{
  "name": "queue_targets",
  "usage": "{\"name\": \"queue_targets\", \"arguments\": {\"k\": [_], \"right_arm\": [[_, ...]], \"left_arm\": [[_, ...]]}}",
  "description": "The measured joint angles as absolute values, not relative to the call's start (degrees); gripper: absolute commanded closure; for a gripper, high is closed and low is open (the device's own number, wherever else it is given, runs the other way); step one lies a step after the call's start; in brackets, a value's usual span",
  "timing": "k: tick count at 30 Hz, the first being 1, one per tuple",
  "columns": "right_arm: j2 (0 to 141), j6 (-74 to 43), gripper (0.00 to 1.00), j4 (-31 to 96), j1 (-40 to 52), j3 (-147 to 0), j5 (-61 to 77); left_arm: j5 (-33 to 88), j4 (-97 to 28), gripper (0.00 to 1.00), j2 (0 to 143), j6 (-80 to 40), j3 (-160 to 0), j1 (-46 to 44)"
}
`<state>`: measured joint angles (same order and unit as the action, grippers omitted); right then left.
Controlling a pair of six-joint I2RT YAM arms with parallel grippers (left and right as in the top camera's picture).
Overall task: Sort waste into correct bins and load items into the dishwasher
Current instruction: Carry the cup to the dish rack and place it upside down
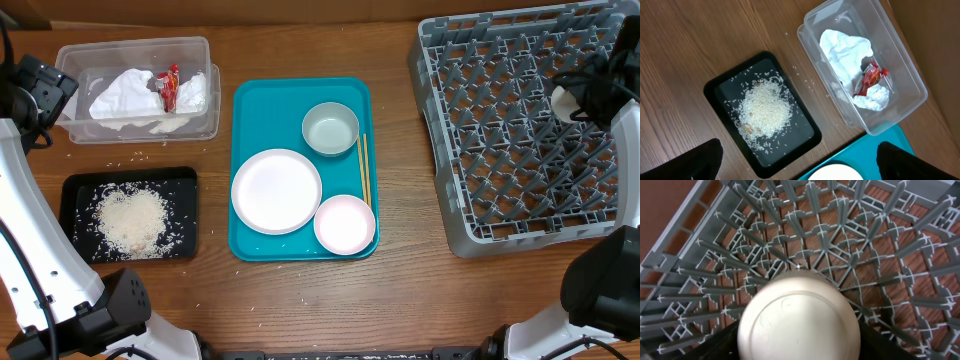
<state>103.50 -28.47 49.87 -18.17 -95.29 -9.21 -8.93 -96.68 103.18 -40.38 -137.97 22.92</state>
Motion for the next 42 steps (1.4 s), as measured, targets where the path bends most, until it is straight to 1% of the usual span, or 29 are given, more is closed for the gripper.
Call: {"name": "queue_targets", "arguments": {"k": [5, 11, 15, 16, 17, 18, 19, 20, 23, 25, 26, 33, 42], "right_arm": [[103.50, -28.47, 0.21, 50.41, -18.17, -95.29, -9.10], [103.50, -28.47, 0.20, 51.44, -18.17, -95.26, -7.64], [103.50, -28.45, 0.20, 51.53, -18.17, -95.26, -5.93], [103.50, -28.42, 0.23, 51.48, -18.17, -95.26, -5.50], [103.50, -28.29, 0.30, 51.46, -18.17, -95.26, -4.99], [103.50, -28.38, 0.42, 51.44, -18.17, -95.26, -4.38], [103.50, -27.90, 0.49, 51.44, -18.17, -95.26, -3.88], [103.50, -27.64, 0.60, 51.35, -18.04, -95.24, -3.27], [103.50, -26.30, 0.86, 50.52, -17.63, -95.18, -1.91], [103.53, -25.26, 0.94, 50.02, -16.80, -95.09, -1.30], [103.53, -24.84, 0.96, 49.89, -16.21, -95.04, -1.10], [105.49, -23.46, 0.96, 47.75, -12.71, -95.02, -0.47], [111.61, -23.79, 0.96, 48.69, -12.93, -94.89, -4.60]], "left_arm": [[-8.93, -96.68, 0.00, 103.18, -40.38, -137.97, 22.92], [-8.93, -96.68, 0.00, 103.18, -40.38, -137.97, 22.92], [-8.93, -96.68, 0.00, 103.18, -40.38, -137.97, 22.92], [-8.93, -96.68, 0.00, 103.18, -40.38, -137.97, 22.92], [-8.93, -96.68, 0.00, 103.18, -40.38, -137.97, 22.92], [-8.93, -96.68, 0.00, 103.18, -40.38, -137.97, 22.92], [-8.93, -96.68, 0.00, 103.18, -40.38, -137.97, 22.92], [-8.91, -96.68, 0.00, 103.18, -40.38, -137.97, 22.92], [-8.93, -96.68, 0.00, 103.18, -40.38, -137.97, 22.92], [-8.93, -96.68, 0.00, 103.18, -40.38, -137.97, 22.92], [-8.93, -96.68, 0.00, 103.18, -40.38, -137.97, 22.92], [-8.91, -96.68, 0.00, 103.18, -40.38, -137.97, 22.92], [-8.93, -96.68, 0.00, 103.18, -40.38, -137.97, 22.92]]}}
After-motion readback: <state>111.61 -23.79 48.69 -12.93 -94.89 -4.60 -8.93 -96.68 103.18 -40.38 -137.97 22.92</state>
